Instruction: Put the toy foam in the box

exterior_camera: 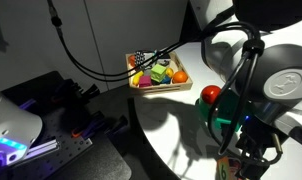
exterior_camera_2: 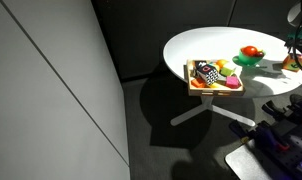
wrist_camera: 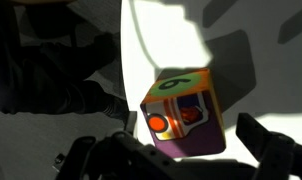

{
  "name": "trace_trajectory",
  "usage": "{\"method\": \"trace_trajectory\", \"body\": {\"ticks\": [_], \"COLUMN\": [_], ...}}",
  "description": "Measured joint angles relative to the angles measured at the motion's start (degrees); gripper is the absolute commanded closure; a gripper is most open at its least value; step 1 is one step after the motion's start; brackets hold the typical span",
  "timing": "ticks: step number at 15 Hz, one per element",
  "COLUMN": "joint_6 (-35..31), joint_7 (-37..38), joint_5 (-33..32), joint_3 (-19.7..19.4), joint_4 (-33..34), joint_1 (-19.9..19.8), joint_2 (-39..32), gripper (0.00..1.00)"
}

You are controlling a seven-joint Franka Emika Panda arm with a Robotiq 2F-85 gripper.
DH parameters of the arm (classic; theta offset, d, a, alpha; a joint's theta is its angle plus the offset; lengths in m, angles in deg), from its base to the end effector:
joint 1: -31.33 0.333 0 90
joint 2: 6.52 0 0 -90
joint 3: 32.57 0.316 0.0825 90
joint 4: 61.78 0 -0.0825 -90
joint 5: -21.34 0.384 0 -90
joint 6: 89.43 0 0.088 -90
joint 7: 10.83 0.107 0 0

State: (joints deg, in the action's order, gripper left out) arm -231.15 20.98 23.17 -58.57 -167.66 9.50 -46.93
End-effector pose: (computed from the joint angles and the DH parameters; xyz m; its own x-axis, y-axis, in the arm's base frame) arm 0.4408 -0.4640 0.1728 0.2596 -0.9578 0.1234 -0.9451 -0.2257 0.2362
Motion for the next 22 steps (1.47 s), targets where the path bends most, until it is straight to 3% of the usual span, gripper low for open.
{"method": "trace_trajectory", "body": {"ticks": [11, 22], "joint_6": [-1.2, -7.3], "joint_7": [0.0, 0.0], "joint_5": [1.9, 2.0], "joint_3": [0.0, -0.5], "joint_4": [1.9, 1.9], "joint_1": [-0.2, -0.2], "joint_2": [-2.1, -6.3], "gripper": [0.00, 0.00]}}
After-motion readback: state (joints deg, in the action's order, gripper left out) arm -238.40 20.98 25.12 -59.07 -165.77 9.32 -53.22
